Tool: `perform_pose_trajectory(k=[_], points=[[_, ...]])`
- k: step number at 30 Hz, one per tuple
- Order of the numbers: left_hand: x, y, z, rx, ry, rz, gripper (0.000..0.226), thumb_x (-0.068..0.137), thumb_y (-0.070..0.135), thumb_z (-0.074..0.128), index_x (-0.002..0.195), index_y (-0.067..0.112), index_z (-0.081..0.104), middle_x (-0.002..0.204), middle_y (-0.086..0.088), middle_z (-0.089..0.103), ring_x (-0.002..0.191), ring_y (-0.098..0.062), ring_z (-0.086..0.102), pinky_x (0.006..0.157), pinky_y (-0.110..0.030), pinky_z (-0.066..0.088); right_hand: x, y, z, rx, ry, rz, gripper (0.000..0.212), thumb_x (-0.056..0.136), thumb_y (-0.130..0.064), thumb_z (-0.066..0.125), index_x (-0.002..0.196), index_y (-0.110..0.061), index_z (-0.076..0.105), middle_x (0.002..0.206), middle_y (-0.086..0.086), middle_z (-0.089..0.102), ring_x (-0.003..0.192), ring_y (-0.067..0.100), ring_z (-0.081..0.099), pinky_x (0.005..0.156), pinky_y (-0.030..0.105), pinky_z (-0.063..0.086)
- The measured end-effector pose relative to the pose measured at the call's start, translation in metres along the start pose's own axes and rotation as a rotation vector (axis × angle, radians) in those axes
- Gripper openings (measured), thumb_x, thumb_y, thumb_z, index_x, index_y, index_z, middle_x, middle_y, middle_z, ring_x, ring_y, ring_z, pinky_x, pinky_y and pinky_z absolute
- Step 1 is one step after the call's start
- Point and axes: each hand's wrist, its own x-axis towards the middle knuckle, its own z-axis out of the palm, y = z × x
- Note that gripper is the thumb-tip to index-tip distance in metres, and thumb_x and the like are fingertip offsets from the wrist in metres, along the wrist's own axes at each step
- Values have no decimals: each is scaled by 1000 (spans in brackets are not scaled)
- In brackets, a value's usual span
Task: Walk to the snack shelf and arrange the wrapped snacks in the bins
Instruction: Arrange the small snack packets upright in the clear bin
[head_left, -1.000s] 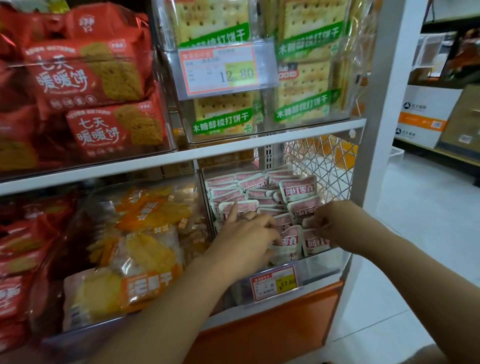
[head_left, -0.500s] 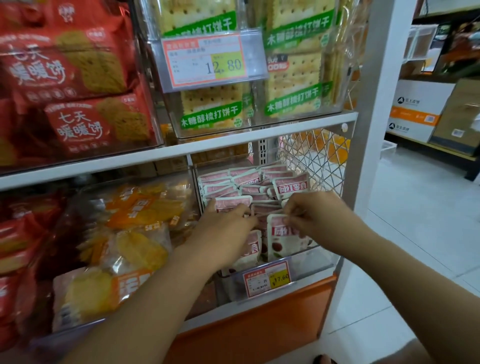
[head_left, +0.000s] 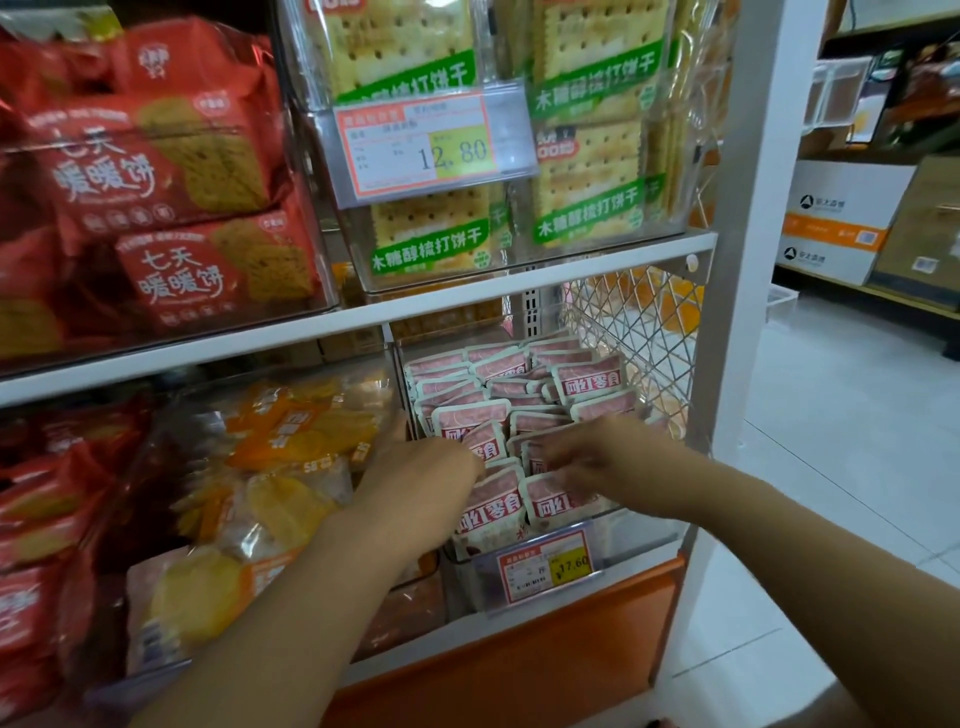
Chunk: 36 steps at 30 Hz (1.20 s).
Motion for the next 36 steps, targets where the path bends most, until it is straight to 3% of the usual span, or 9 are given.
perform_pose_trajectory(k=[3, 5, 12, 18, 22, 25, 28, 31, 36], points=[[0, 2, -12, -122, 12, 19, 19, 95, 30, 51, 111, 32, 61, 110, 7, 59, 104, -15, 56, 108, -48, 21, -23, 10, -28, 128, 212, 114, 26, 92, -13, 54, 113, -25, 64, 94, -15, 63, 67, -4, 61, 64, 15, 50], [4, 13, -20, -198, 38, 82, 34, 96, 43, 46, 129, 34, 50, 129, 8, 50, 121, -13, 48, 113, -48, 11, -33, 16, -34, 69, 187, 188, 31, 91, -8, 52, 116, -24, 64, 101, -4, 65, 73, 5, 62, 65, 17, 50], [50, 46, -3, -194, -110, 196, 66, 92, 54, 45, 148, 31, 19, 153, 0, 24, 138, -23, 26, 115, -47, 5, -10, 31, -14, -152, 117, 150, 39, 92, -13, 51, 128, -28, 54, 122, -5, 56, 103, 15, 55, 88, 18, 41], [78, 42, 12, 48, -212, 183, 79, 84, 76, 21, 149, 37, -1, 159, -5, 7, 144, -28, 14, 108, -62, -16, 23, 47, 5, -317, 129, 158, 51, 88, -15, 59, 136, -23, 44, 137, 4, 39, 122, 26, 41, 101, 37, 43], [76, 38, 15, 94, -216, 136, 81, 80, 80, 15, 147, 40, -6, 155, -10, 20, 141, -32, 22, 109, -62, -14, 32, 48, 3, -438, 162, 79, 56, 91, -19, 53, 143, -17, 29, 150, 3, 27, 137, 26, 20, 111, 38, 26], [72, 37, 18, 81, -184, 120, 82, 80, 81, 16, 147, 40, -9, 152, -12, 29, 139, -32, 24, 109, -62, -11, 38, 52, 3, -441, -11, 82, 74, 91, -14, 54, 149, -19, 8, 158, 1, 10, 145, 24, 8, 117, 37, 9], [64, 35, 19, 65, -168, 137, 85, 81, 79, 20, 147, 36, -13, 150, -11, 31, 140, -32, 22, 109, -62, -13, 36, 56, 3, -508, -116, 56, 76, 91, -17, 56, 149, -23, 7, 157, 2, 16, 143, 23, 16, 117, 39, 14], [59, 33, 15, -35, -194, 155, 89, 82, 77, 26, 148, 32, -12, 157, -6, 16, 144, -28, 7, 110, -59, -13, 26, 54, -1, -434, -63, 21, 73, 89, -25, 58, 148, -22, 16, 150, 2, 31, 136, 21, 31, 112, 32, 23], [74, 34, -2, -224, -217, 142, 97, 80, 77, 30, 151, 21, -3, 159, -2, -8, 146, -21, -4, 114, -50, -13, 20, 45, -17, -256, 99, 25, 74, 91, -26, 57, 149, -15, 13, 157, 3, 11, 143, 20, 16, 114, 27, 16]])
